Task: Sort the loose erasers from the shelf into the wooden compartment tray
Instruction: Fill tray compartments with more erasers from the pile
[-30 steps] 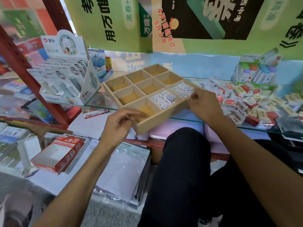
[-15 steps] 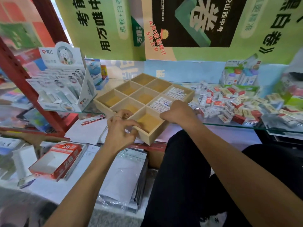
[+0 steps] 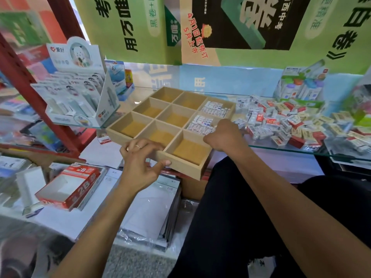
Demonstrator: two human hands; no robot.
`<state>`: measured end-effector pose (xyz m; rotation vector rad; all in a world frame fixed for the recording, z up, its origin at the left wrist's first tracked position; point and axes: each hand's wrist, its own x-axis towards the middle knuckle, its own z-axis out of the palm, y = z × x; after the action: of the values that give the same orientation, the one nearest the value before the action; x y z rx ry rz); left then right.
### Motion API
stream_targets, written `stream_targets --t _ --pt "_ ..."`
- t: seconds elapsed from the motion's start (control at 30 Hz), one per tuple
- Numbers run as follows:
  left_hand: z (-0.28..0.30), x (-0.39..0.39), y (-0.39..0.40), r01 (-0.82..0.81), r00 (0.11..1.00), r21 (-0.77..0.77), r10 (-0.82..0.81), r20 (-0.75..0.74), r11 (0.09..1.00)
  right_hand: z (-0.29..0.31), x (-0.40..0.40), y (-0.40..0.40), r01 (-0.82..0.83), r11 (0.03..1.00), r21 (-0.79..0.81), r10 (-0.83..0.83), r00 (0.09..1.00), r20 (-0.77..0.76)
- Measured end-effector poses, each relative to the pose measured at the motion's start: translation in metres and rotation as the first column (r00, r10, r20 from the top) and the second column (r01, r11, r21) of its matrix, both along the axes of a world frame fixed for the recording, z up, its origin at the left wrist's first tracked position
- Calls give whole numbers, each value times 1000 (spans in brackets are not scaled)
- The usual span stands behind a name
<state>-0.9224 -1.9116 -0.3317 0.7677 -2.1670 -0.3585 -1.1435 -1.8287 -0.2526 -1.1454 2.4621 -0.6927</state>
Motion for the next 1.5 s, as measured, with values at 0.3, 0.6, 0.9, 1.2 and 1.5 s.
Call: stream_targets --t 0.3,0.6,0.9,1.2,1.5 --pt "0 -45 3 -157 987 -43 158 33 987 -10 -37 -17 73 969 -235 -28 982 189" --pt "3 -74 -11 -236 971 24 235 36 971 -13 -66 -7 24 948 -318 79 948 307" --pt "0 -100 -22 -275 959 65 269 83 959 -15 -90 47 -66 941 -332 112 986 120" --pt "32 -104 2 -122 991 154 129 -40 981 -13 -94 103 -17 918 -397 50 996 74" --pt "64 -127 14 118 987 225 -89 -133 967 -8 -107 111 -34 895 -444 48 999 20"
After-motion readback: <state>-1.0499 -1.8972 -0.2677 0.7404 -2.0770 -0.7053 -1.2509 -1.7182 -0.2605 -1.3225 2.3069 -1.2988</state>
